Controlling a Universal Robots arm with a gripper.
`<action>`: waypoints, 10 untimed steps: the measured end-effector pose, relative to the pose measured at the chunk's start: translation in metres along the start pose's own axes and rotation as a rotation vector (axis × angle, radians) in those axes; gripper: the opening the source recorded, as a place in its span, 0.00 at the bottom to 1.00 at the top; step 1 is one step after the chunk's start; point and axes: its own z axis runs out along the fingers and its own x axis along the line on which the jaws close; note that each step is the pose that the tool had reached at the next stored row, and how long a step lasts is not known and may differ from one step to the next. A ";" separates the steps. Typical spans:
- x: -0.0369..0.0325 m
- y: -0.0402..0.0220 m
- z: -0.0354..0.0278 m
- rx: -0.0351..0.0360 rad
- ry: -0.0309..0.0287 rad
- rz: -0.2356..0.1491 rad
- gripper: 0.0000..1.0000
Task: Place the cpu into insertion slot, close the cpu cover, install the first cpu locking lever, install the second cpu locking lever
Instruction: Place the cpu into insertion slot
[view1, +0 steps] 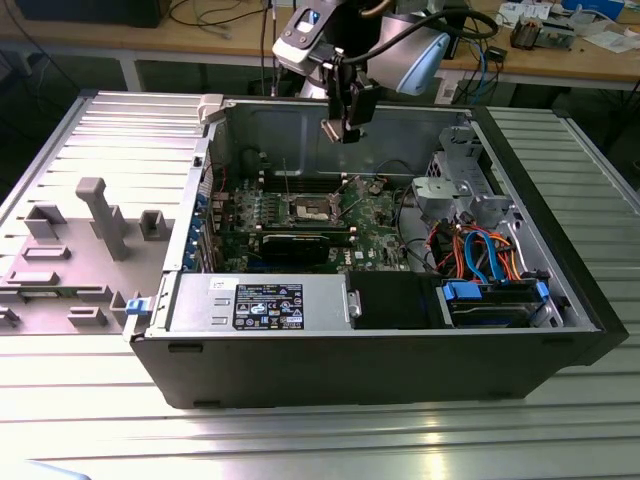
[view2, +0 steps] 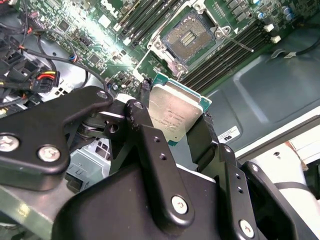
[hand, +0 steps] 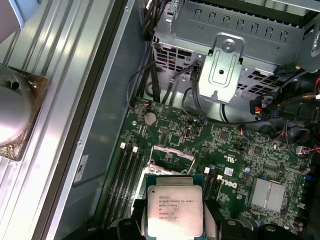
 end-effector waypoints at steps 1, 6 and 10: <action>0.0002 -0.0010 0.0001 0.0000 -0.0002 0.001 0.54; 0.0021 -0.0071 0.0001 -0.0001 -0.0002 0.003 0.54; 0.0021 -0.0071 0.0001 -0.0001 -0.0002 0.003 0.54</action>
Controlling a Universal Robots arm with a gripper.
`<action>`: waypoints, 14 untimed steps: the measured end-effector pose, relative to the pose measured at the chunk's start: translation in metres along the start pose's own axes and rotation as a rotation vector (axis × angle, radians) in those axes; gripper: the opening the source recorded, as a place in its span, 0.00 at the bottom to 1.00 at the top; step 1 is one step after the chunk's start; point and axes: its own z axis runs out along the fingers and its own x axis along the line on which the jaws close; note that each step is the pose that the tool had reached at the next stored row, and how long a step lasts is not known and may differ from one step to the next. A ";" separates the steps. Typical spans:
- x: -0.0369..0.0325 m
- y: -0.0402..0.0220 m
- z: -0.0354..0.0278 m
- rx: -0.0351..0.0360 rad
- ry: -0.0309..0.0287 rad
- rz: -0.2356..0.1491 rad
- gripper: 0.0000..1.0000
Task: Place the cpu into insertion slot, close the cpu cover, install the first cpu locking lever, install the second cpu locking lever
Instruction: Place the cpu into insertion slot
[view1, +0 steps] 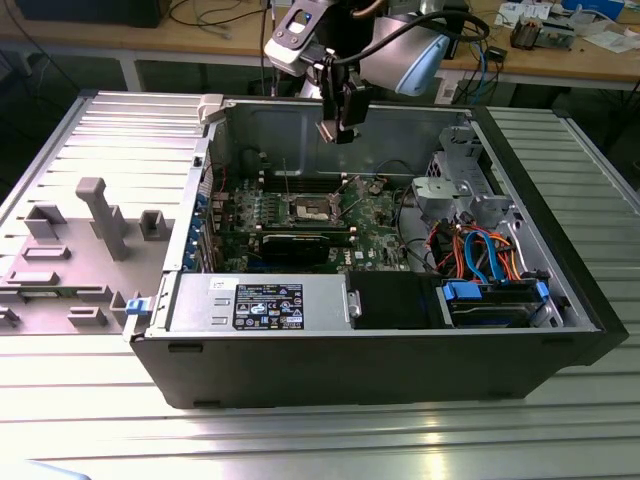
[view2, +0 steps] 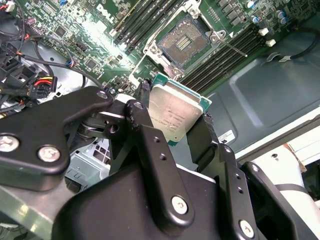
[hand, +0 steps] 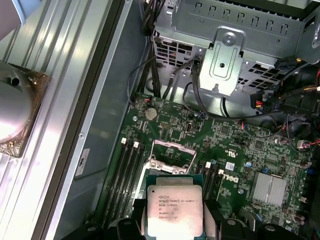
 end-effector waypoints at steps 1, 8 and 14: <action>0.0000 0.0000 0.0000 0.0000 0.0000 0.000 0.54; 0.0000 0.0000 0.0000 0.0000 -0.0004 0.004 0.54; 0.0000 0.0000 0.0004 -0.0009 -0.0038 0.044 0.54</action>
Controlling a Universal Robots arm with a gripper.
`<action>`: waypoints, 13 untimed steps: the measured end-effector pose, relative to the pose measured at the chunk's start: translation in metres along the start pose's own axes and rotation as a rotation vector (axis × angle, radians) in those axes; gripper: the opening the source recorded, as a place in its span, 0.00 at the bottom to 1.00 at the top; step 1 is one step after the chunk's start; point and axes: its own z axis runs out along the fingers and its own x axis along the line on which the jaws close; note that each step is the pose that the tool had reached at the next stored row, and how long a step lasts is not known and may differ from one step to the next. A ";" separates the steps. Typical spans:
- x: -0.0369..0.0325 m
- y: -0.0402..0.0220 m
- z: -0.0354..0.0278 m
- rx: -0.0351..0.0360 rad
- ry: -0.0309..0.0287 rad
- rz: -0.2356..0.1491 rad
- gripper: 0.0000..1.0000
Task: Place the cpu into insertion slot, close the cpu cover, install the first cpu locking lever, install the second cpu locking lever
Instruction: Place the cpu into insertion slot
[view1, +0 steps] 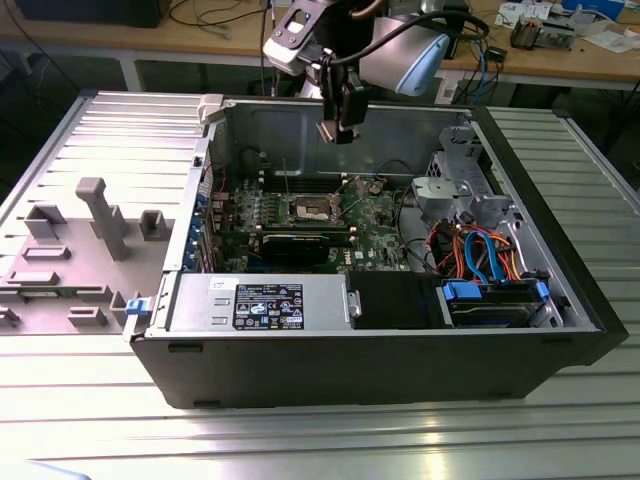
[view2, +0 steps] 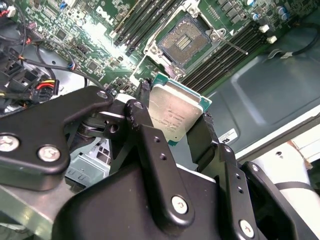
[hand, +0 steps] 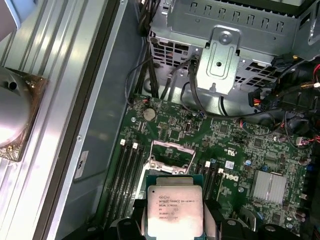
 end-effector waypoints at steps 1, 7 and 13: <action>0.0000 0.0000 0.0001 -0.0002 -0.0012 0.013 0.54; 0.0000 -0.0001 0.0007 -0.0014 -0.0073 0.083 0.54; 0.0000 -0.0001 0.0007 -0.0016 -0.0081 0.091 0.54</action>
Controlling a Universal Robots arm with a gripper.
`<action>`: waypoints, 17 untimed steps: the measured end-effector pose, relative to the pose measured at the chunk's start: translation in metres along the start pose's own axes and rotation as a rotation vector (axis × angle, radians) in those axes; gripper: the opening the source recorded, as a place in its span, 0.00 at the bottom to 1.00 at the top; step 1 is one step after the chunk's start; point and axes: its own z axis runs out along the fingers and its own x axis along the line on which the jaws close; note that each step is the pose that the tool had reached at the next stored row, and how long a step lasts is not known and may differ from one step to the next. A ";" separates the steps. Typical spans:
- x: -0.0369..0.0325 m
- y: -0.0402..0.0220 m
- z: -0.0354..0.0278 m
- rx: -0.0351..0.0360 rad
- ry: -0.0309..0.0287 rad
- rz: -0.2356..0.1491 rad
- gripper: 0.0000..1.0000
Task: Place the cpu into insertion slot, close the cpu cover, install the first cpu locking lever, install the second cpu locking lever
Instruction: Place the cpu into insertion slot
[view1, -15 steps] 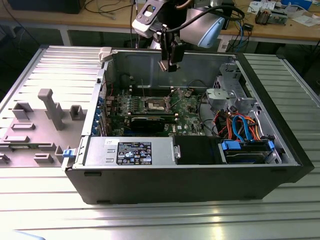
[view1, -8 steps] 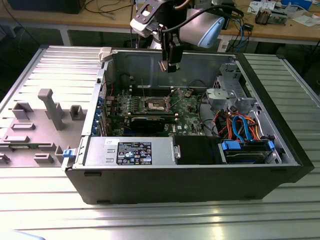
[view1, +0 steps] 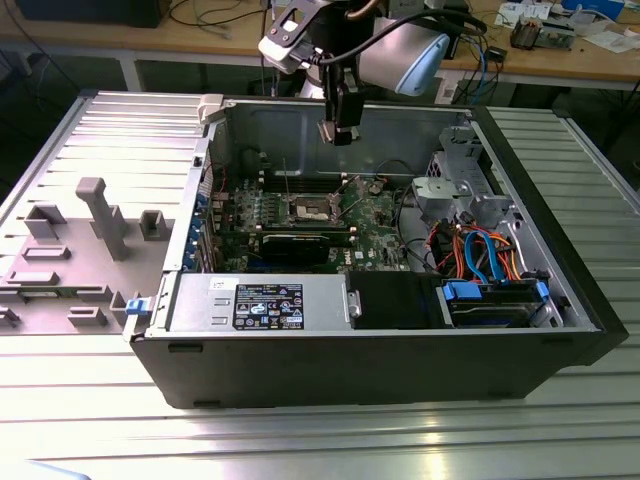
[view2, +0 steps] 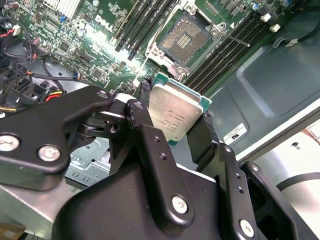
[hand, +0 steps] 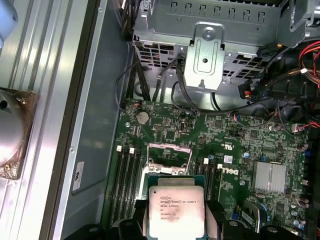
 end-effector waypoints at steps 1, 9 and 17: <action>0.0000 0.0000 0.0000 0.0000 0.0000 0.000 0.54; 0.0000 0.0000 0.0000 -0.0002 -0.0006 0.007 0.54; 0.0000 -0.0001 0.0010 -0.0015 -0.0068 0.078 0.54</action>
